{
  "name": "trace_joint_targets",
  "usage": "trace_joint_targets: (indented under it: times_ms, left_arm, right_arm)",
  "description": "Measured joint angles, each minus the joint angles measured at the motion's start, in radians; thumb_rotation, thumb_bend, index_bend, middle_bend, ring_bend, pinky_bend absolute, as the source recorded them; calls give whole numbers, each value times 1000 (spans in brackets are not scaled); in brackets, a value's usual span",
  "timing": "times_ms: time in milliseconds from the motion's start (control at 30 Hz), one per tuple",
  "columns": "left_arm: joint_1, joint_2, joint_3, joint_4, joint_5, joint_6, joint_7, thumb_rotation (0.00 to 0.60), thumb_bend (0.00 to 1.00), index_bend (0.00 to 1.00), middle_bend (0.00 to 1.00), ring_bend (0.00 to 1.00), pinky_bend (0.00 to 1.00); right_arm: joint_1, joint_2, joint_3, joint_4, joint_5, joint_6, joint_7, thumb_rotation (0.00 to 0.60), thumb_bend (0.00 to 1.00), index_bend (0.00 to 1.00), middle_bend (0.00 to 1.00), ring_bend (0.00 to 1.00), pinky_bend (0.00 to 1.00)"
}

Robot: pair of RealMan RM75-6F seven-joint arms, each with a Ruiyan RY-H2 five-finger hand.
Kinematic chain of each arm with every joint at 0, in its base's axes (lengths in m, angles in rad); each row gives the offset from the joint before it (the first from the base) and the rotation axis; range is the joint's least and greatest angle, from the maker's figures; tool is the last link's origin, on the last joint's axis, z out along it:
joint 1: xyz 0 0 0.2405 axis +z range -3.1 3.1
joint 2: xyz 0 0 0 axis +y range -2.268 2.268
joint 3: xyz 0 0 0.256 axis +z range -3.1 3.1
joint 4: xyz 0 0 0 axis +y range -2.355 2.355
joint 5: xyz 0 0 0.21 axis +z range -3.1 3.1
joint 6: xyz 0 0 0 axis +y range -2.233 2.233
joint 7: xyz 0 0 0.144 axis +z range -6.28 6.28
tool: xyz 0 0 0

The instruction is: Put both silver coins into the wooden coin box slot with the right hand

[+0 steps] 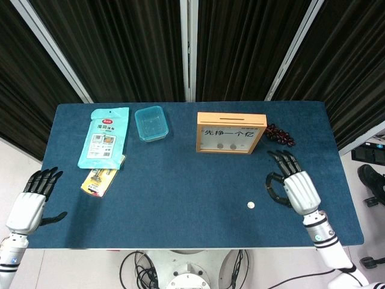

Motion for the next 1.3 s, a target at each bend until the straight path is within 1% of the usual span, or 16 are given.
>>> trace_joint_targets:
  times_ms: [100, 200, 267, 400, 500, 600, 767, 1000, 1100, 1200, 1300]
  left_arm:
    - [-4, 2, -1, -9, 1, -4, 6, 600, 49, 0, 0, 0, 0]
    - [-7, 3, -2, -19, 4, -6, 17, 600, 49, 0, 0, 0, 0]
    - [-8, 4, -2, -26, 1, -10, 23, 600, 49, 0, 0, 0, 0]
    - [-6, 12, -2, -44, -10, -17, 33, 600, 48, 0, 0, 0, 0]
    - [-3, 17, -2, -51, -12, -13, 31, 600, 48, 0, 0, 0, 0]
    - [-1, 23, -1, -55, -11, -9, 26, 600, 48, 0, 0, 0, 0]
    - [1, 28, 0, -56, -14, -12, 17, 600, 49, 0, 0, 0, 0]
    - [0, 35, -3, -55, -19, -16, 10, 600, 49, 0, 0, 0, 0]
    - [-1, 35, -5, -53, -23, -18, 6, 600, 49, 0, 0, 0, 0]
    - [-2, 36, -6, -51, -25, -20, 0, 600, 49, 0, 0, 0, 0]
    - [-3, 37, -8, -48, -26, -20, -10, 600, 49, 0, 0, 0, 0]
  right_arm:
    - [48, 89, 72, -100, 70, -60, -13, 600, 443, 805, 85, 0, 0]
    - [107, 128, 136, -138, 170, -145, -45, 600, 442, 816, 83, 0, 0]
    - [146, 138, 170, -145, 239, -200, -73, 600, 442, 819, 83, 0, 0]
    - [245, 141, 231, -141, 417, -329, -153, 600, 442, 821, 76, 0, 0]
    - [319, 132, 264, -130, 547, -406, -219, 600, 445, 821, 68, 0, 0]
    - [390, 120, 291, -120, 674, -458, -281, 600, 453, 821, 72, 0, 0]
    - [500, 106, 315, -101, 869, -514, -388, 600, 458, 822, 78, 0, 0]
    - [644, 105, 323, -67, 1151, -559, -511, 600, 477, 841, 80, 0, 0]
    - [711, 107, 312, -42, 1291, -574, -568, 600, 477, 844, 78, 0, 0]
    - [764, 107, 295, -18, 1397, -584, -612, 600, 477, 849, 70, 0, 0]
    - [823, 103, 266, 16, 1497, -595, -656, 600, 477, 852, 67, 0, 0]
